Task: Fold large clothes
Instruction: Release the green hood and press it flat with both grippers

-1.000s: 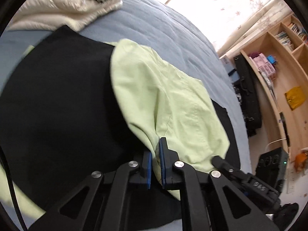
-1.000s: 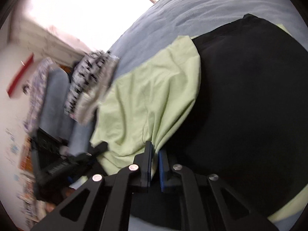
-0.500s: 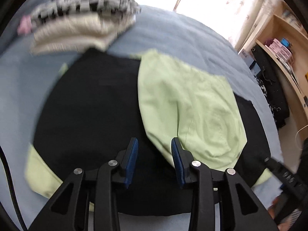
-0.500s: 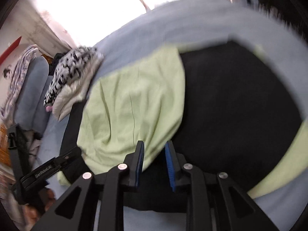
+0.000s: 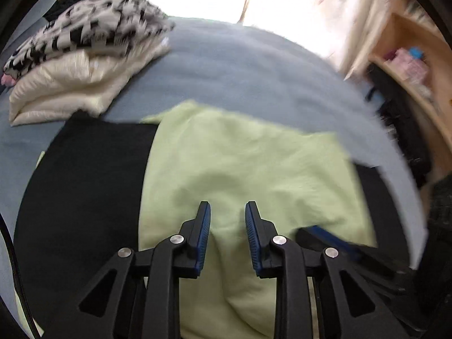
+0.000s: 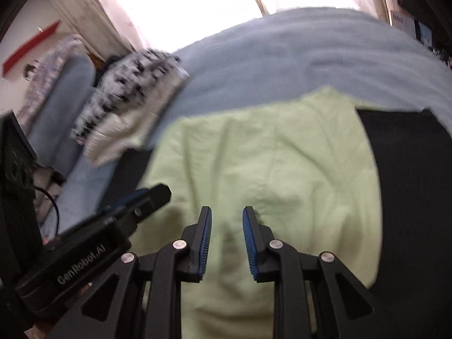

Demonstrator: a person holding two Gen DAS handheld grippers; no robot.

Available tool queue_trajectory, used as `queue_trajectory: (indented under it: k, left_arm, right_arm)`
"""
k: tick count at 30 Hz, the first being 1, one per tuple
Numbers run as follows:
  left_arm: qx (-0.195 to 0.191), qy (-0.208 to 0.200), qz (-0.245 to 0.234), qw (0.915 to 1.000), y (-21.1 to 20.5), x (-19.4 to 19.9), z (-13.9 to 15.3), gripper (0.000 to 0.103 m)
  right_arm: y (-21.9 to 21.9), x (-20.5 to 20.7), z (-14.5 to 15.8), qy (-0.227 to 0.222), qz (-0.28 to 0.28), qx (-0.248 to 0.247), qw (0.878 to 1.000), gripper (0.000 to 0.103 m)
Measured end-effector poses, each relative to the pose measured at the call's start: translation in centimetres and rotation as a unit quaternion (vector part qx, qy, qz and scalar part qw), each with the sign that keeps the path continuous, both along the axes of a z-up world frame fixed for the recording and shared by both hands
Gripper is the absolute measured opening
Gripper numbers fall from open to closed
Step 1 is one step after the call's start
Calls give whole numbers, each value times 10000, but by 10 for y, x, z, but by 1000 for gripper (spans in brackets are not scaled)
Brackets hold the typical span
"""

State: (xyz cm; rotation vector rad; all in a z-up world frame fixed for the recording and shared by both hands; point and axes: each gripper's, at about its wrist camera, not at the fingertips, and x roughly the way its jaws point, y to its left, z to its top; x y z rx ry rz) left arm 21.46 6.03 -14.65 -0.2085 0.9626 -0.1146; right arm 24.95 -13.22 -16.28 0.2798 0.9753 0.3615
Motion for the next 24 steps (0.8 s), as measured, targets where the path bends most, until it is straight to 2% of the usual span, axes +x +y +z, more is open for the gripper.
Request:
queue_trajectory:
  k: [1, 3, 5, 7, 8, 10, 12, 14, 18, 24]
  left_arm:
    - [145, 124, 77, 9998, 2, 6, -11, 14]
    - [-35, 90, 131, 9999, 14, 4, -17, 13]
    - [-111, 66, 236, 9996, 25, 2, -18, 6]
    - [-285, 93, 267, 9992, 36, 0, -20, 6]
    - [-370, 108, 291, 9988, 38, -2, -20, 6]
    - [-357, 91, 298, 9989, 37, -4, -17, 6]
    - [-347, 77, 279, 9990, 37, -7, -12, 7]
    - [-285, 35, 253, 9993, 32, -15, -4, 12]
    - [-261, -43, 227, 9994, 27, -30, 14, 15]
    - [-190, -241, 235, 9993, 28, -68, 53, 27]
  right_arm:
    - [-5, 4, -9, 86, -60, -26, 9999, 18]
    - [-19, 5, -14, 16, -256, -108, 9996, 16]
    - [-40, 1, -12, -172, -572, -239, 9979, 13]
    - [-61, 0, -12, -175, -971, -338, 9945, 13]
    - [-75, -1, -14, -106, -1037, -13, 9945, 13]
    - [-82, -2, -15, -27, -1109, 169, 9937, 13]
    - [-77, -3, -12, -61, -1092, 8, 9940, 16]
    - [-72, -6, -8, -60, -1059, -62, 9943, 16]
    - [-73, -18, 5, -74, -1024, 123, 9946, 16]
    - [-71, -53, 47, -336, -1036, 351, 9934, 17]
